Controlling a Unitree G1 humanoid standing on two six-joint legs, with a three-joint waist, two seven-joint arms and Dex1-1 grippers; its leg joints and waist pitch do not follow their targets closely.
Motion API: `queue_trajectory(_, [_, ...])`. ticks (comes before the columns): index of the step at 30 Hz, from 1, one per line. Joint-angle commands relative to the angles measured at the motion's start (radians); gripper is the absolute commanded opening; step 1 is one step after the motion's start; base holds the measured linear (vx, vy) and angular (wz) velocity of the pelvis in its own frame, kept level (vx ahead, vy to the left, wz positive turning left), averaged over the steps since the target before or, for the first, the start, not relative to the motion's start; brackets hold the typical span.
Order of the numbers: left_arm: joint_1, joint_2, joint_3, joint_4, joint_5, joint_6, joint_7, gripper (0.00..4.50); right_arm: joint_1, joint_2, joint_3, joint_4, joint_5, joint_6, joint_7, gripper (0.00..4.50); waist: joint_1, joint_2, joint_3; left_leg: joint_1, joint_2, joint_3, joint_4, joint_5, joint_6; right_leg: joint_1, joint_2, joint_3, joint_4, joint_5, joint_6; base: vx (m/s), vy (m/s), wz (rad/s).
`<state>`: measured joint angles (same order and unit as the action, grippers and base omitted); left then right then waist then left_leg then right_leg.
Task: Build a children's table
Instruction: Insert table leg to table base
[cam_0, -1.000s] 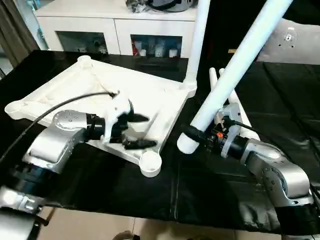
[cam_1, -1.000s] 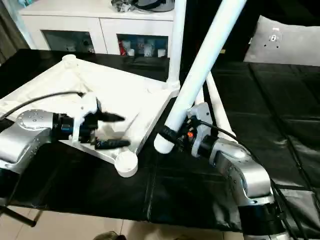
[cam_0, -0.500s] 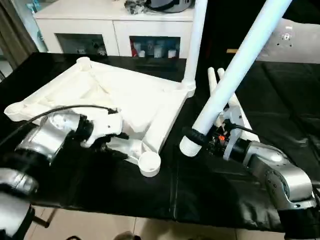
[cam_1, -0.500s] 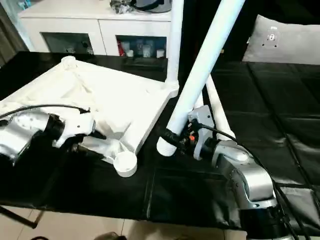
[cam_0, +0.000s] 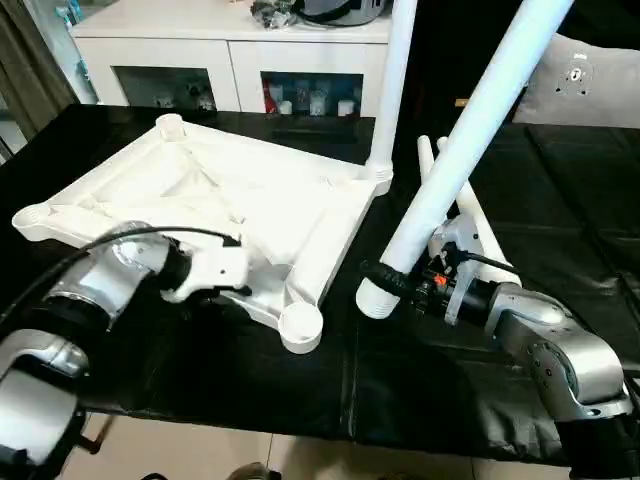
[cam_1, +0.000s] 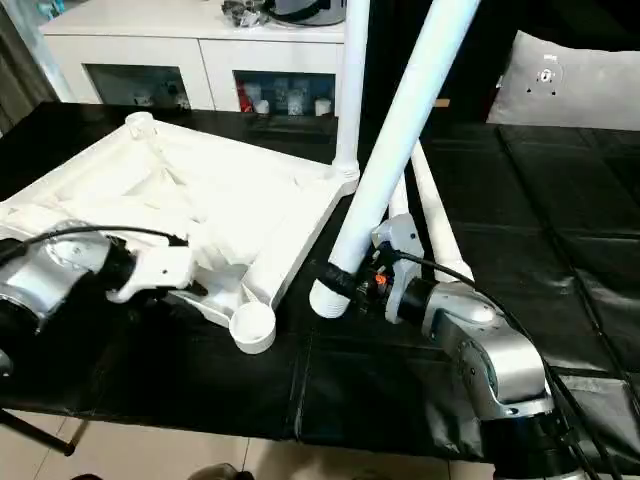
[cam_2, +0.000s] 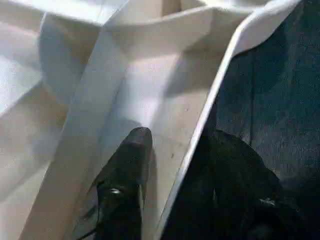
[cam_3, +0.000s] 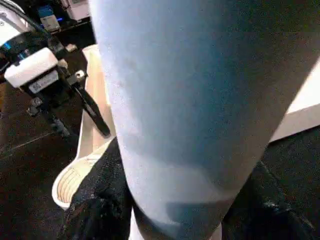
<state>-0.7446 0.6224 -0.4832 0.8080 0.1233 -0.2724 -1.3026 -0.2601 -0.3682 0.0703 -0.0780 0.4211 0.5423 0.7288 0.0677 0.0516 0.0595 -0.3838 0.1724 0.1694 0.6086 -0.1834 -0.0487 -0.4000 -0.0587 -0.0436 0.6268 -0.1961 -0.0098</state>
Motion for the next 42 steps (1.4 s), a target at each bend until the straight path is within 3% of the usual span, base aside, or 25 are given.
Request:
queue_trajectory(1, [-0.015, -0.014, 0.006, -0.012, -0.025, 0.039, -0.048, 1.62, -0.01, -0.008, 0.002, -0.026, 0.006, 0.002, 0.008, 1.89, 0.006, 0.001, -0.075, 0.019, 0.051, -0.015, -0.071, -0.178, -0.011, 0.053, -0.087, 0.048, -0.071, -0.129, -0.244, 0.0, 0.0, 0.0])
queue_trajectory(5, [-0.017, -0.019, 0.004, -0.015, -0.019, 0.069, -0.077, 1.21, -0.013, -0.007, 0.003, -0.023, 0.005, 0.002, 0.01, 1.89, 0.011, 0.0, -0.075, 0.018, 0.051, -0.016, -0.071, -0.175, -0.008, 0.053, -0.086, 0.047, -0.07, -0.13, -0.245, 0.0, 0.0, 0.0])
queue_trajectory(8, [-0.013, -0.031, 0.017, -0.047, -0.04, 0.132, -0.1, 1.15, -0.019, -0.004, 0.002, -0.021, 0.004, 0.003, 0.007, 1.89, 0.012, 0.001, -0.075, 0.019, 0.053, -0.017, -0.071, -0.17, -0.008, 0.052, -0.087, 0.047, -0.068, -0.123, -0.249, 0.0, 0.0, 0.0])
queue_trajectory(11, [0.018, -0.066, 0.049, -0.149, -0.095, 0.342, -0.084, 0.79, -0.024, 0.002, -0.007, -0.018, 0.008, 0.01, -0.005, 1.89, 0.014, 0.0, -0.075, 0.022, 0.055, -0.014, -0.07, -0.162, -0.006, 0.051, -0.087, 0.047, -0.065, -0.096, -0.267, 0.0, 0.0, 0.0])
queue_trajectory(12, [0.019, -0.069, 0.051, -0.153, -0.097, 0.353, -0.08, 0.82, -0.024, 0.002, -0.008, -0.018, 0.008, 0.01, -0.006, 1.89, 0.015, 0.0, -0.074, 0.021, 0.054, -0.014, -0.069, -0.163, -0.003, 0.051, -0.086, 0.047, -0.067, -0.101, -0.266, 0.0, 0.0, 0.0])
queue_trajectory(13, [0.033, -0.107, 0.08, -0.185, -0.111, 0.47, -0.014, 0.77, -0.025, 0.004, -0.009, -0.018, 0.008, 0.012, -0.011, 1.89, 0.018, 0.0, -0.075, 0.02, 0.053, -0.013, -0.069, -0.16, 0.001, 0.052, -0.088, 0.048, -0.069, -0.113, -0.263, 0.0, 0.0, 0.0])
queue_trajectory(15, [0.041, -0.128, 0.092, -0.193, -0.113, 0.509, 0.026, 0.63, -0.024, 0.006, -0.009, -0.019, 0.007, 0.012, -0.014, 1.89, 0.022, -0.003, -0.075, 0.018, 0.049, -0.012, -0.065, -0.155, 0.008, 0.054, -0.087, 0.047, -0.071, -0.119, -0.266, 0.0, 0.0, 0.0])
queue_trajectory(16, [0.052, -0.153, 0.108, -0.21, -0.112, 0.573, 0.074, 0.51, -0.025, 0.009, -0.01, -0.019, 0.007, 0.014, -0.019, 1.89, 0.019, -0.003, -0.075, 0.016, 0.05, -0.013, -0.066, -0.151, 0.008, 0.057, -0.086, 0.046, -0.069, -0.118, -0.264, 0.0, 0.0, 0.0])
queue_trajectory(19, [0.085, -0.193, 0.134, -0.252, -0.093, 0.625, 0.186, 0.41, -0.027, 0.015, -0.008, -0.018, 0.004, 0.013, -0.027, 1.89, 0.01, -0.008, -0.072, 0.01, 0.044, -0.015, -0.066, -0.153, 0.014, 0.06, -0.083, 0.044, -0.076, -0.153, -0.243, 0.0, 0.0, 0.0])
queue_trajectory(25, [0.157, -0.193, 0.128, -0.393, -0.087, 0.609, 0.191, 0.26, -0.033, 0.019, -0.006, -0.01, 0.0, 0.009, -0.031, 1.89, -0.006, -0.006, -0.073, 0.011, 0.046, -0.017, -0.067, -0.158, 0.028, 0.054, -0.079, 0.044, -0.085, -0.208, -0.215, 0.0, 0.0, 0.0])
queue_trajectory(29, [0.218, -0.17, 0.087, -0.472, -0.102, 0.39, 0.128, 0.08, -0.05, 0.019, -0.005, 0.004, -0.011, -0.003, -0.04, 1.89, -0.008, -0.003, -0.076, 0.01, 0.049, -0.018, -0.068, -0.144, 0.036, 0.054, -0.078, 0.044, -0.078, -0.135, -0.224, 0.0, 0.0, 0.0])
queue_trajectory(33, [0.215, -0.213, 0.106, -0.443, -0.085, 0.394, 0.221, 0.01, -0.057, 0.01, 0.009, 0.009, -0.025, -0.011, -0.033, 1.89, 0.0, -0.006, -0.074, 0.017, 0.049, -0.012, -0.066, -0.158, 0.033, 0.048, -0.077, 0.044, -0.079, -0.138, -0.233, 0.0, 0.0, 0.0])
queue_trajectory(37, [0.204, -0.269, 0.163, -0.41, -0.117, 0.425, 0.286, 0.0, -0.062, 0.017, 0.01, 0.008, -0.021, -0.006, -0.035, 1.89, 0.012, -0.01, -0.073, 0.015, 0.049, -0.014, -0.069, -0.17, 0.021, 0.051, -0.081, 0.045, -0.083, -0.2, -0.209, 0.0, 0.0, 0.0])
queue_trajectory(39, [0.203, -0.281, 0.188, -0.403, -0.154, 0.432, 0.278, 0.45, -0.064, 0.02, 0.011, 0.009, -0.02, -0.006, -0.036, 1.89, 0.012, -0.013, -0.074, 0.01, 0.046, -0.015, -0.068, -0.158, 0.022, 0.053, -0.08, 0.045, -0.081, -0.193, -0.202, 0.0, 0.0, 0.0])
queue_trajectory(42, [0.206, -0.268, 0.187, -0.392, -0.149, 0.415, 0.277, 0.67, -0.064, 0.019, 0.015, 0.012, -0.023, -0.01, -0.035, 1.89, 0.009, -0.012, -0.075, 0.01, 0.045, -0.014, -0.066, -0.148, 0.03, 0.051, -0.08, 0.045, -0.081, -0.17, -0.205, 0.0, 0.0, 0.0])
